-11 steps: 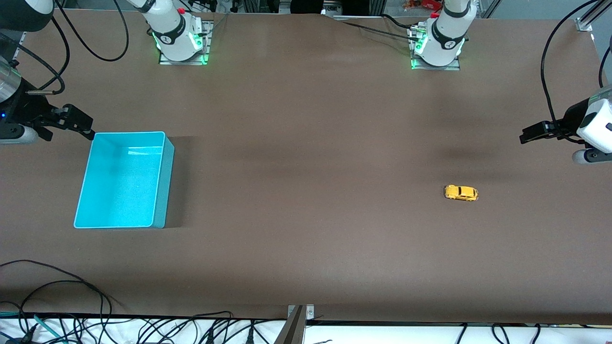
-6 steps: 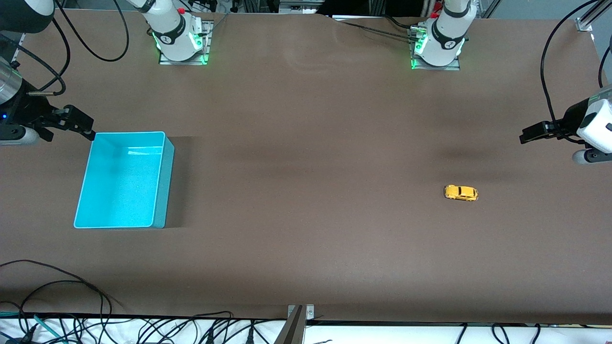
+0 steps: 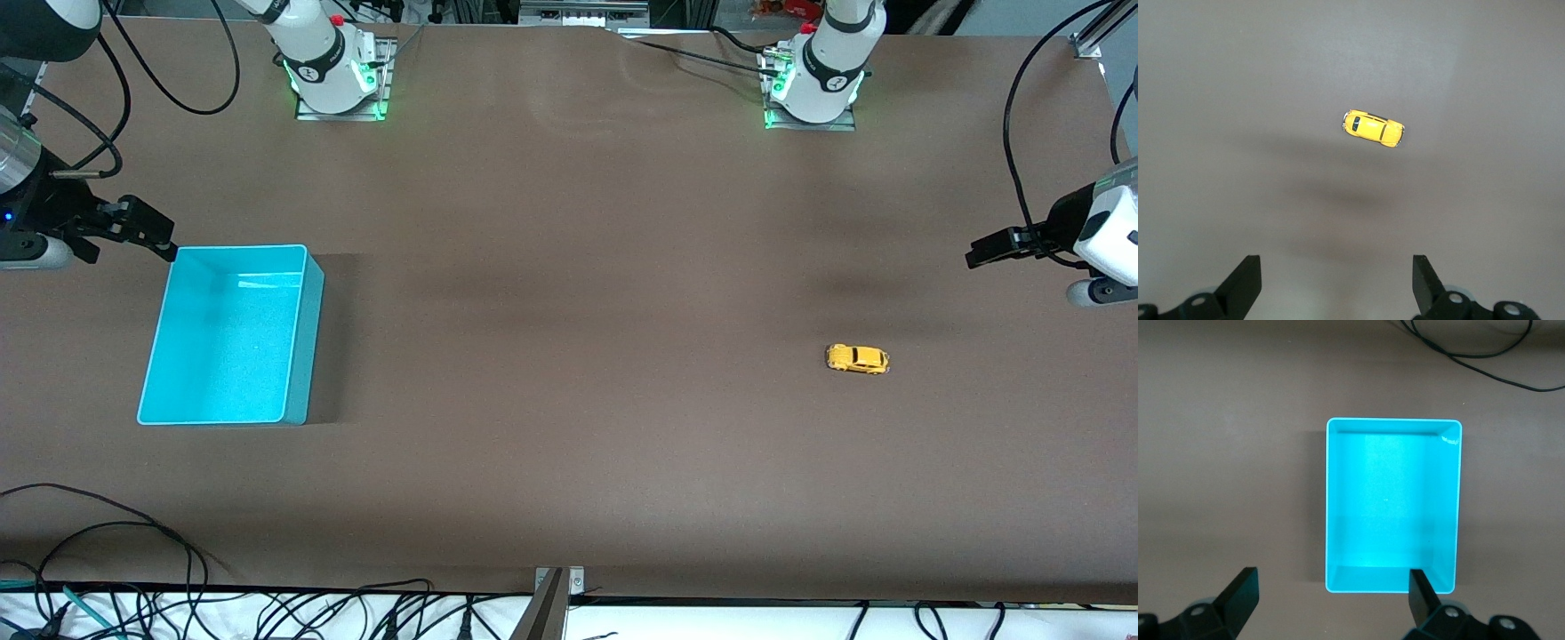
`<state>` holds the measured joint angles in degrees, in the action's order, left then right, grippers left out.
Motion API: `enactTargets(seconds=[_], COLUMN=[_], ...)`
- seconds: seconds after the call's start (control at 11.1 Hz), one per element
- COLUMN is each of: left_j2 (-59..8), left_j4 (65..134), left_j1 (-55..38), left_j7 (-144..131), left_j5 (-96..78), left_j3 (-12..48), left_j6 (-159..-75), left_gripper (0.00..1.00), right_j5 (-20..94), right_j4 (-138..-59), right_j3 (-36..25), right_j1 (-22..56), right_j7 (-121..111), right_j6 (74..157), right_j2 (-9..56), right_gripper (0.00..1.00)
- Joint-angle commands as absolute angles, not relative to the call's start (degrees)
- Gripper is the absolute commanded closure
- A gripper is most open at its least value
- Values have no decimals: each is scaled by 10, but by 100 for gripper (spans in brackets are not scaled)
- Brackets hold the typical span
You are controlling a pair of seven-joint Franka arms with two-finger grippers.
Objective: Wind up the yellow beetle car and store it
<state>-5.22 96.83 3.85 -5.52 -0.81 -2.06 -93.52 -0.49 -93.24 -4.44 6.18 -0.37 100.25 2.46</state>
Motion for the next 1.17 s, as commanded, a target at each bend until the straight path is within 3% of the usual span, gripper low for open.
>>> enactTargets(seconds=[0.0, 0.54, 1.08], left_j2=[-64, -128, -127], left_j4=[961, 982, 1163], left_j1=[36, 22, 23], left_j7=[-211, -670, -832], left_j5=[-17, -7, -8], left_j3=[-19, -19, -9], left_j6=[-929, -1010, -1238], left_gripper=[0, 0, 0], right_j5=[-10, -10, -10], right_j4=[-917, -917, -917], right_j3=[-44, -44, -44], right_j1=[62, 62, 62], right_j7=[-6, -6, -5], right_j6=[994, 994, 994], right_j2=[31, 31, 31], right_gripper=[0, 0, 0])
